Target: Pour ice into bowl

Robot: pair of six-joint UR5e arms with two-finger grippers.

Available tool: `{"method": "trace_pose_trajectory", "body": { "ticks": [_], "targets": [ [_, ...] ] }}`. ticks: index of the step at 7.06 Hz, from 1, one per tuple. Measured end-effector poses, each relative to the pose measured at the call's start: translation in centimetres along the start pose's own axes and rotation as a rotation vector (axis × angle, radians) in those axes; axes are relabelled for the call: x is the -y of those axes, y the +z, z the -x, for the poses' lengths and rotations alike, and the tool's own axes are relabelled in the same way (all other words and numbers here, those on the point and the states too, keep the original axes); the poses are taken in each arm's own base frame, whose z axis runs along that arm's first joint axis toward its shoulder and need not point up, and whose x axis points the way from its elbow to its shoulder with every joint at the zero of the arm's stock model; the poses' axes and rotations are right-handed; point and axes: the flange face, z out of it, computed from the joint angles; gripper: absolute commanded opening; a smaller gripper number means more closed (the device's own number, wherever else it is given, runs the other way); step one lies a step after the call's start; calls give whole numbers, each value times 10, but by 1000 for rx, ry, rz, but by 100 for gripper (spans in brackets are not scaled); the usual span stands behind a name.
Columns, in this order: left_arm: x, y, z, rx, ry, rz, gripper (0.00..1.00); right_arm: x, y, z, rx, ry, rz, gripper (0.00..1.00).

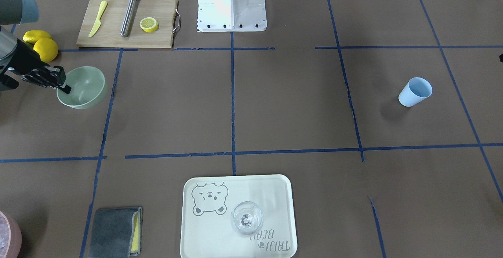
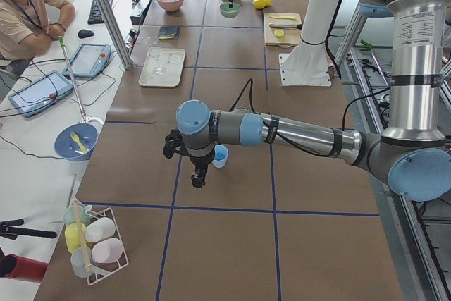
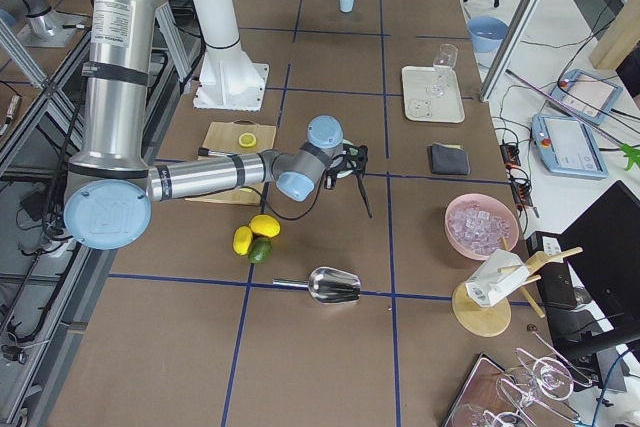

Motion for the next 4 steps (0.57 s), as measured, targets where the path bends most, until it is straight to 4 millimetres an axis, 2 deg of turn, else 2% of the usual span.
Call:
{"method": "trace_pose_trajectory", "body": {
  "ticks": [1, 2, 4],
  "targets": [
    [4, -2, -3, -8, 19, -16, 100, -6, 19, 63, 61, 41, 10, 0],
    [6, -3, -6, -13, 43, -37, 100, -22, 47, 132, 108, 91, 23, 0],
    [10, -6, -12, -20, 96, -79, 100, -73, 103, 282, 100, 177, 12, 0]
  ]
}}
